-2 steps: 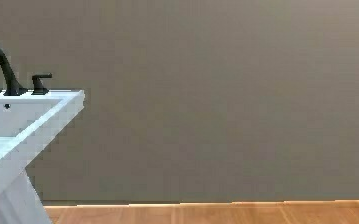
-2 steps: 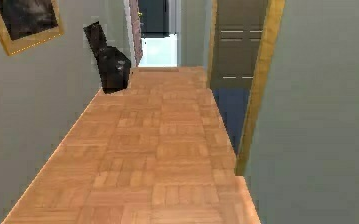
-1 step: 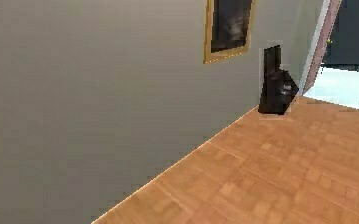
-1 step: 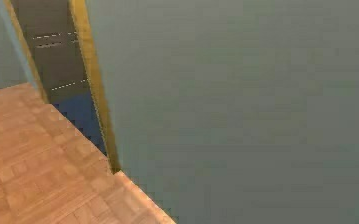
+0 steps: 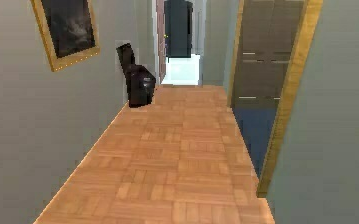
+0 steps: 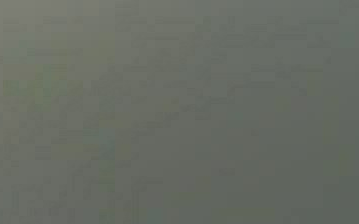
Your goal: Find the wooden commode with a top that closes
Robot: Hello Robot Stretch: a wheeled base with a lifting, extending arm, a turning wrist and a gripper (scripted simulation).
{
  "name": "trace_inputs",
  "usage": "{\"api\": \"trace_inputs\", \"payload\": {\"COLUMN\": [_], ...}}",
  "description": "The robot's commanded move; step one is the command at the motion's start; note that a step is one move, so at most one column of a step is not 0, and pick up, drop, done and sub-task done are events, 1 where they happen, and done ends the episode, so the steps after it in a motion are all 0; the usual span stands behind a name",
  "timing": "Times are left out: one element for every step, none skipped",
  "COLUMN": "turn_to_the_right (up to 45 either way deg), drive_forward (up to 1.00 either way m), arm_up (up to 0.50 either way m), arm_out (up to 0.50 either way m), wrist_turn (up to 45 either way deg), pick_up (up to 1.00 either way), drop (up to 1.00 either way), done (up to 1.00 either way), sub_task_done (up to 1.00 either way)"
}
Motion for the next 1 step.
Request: {"api": "trace_inputs", "payload": {"turn_to_the_right": [0.0], "drive_forward": [1.00], "arm_up": [0.00], "arm_out": [0.00], "wrist_turn": [0.0], "pick_up": [0.00], "drop": [0.00], "done": [0.00], "sub_task_done": [0.00]}}
